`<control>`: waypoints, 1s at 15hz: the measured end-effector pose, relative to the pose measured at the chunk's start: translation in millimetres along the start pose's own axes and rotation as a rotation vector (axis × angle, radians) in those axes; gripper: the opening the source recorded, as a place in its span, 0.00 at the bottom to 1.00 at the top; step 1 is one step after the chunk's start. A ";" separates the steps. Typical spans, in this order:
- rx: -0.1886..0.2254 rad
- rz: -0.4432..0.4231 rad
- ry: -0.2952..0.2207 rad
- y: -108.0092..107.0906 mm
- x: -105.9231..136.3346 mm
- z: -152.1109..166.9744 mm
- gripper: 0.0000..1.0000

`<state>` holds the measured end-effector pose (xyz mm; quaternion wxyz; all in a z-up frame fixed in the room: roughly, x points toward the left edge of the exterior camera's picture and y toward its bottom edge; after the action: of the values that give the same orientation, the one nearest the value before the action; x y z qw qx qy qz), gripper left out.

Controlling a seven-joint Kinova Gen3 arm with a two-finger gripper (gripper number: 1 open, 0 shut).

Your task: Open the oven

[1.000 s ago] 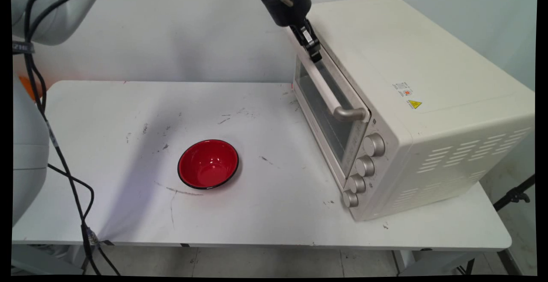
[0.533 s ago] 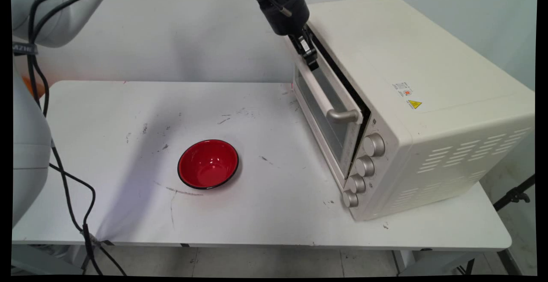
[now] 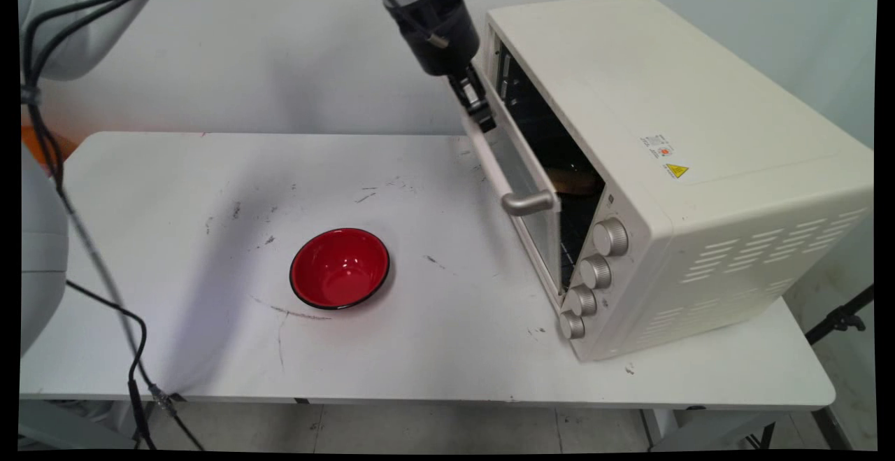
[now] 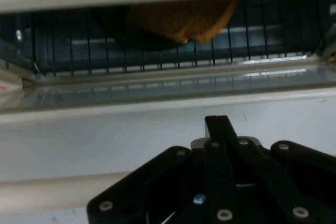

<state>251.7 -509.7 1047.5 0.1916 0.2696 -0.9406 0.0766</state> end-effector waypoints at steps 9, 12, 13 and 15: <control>0.027 0.017 0.038 0.5 -64.7 4.2 0.00; 0.040 0.013 0.082 -3.2 -90.2 8.2 0.00; 0.044 0.011 0.095 -4.6 -98.1 9.7 0.00; 0.048 0.007 0.120 -6.9 -112.7 13.2 0.00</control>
<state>339.2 -464.9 990.5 0.2406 0.2659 -0.9263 0.1159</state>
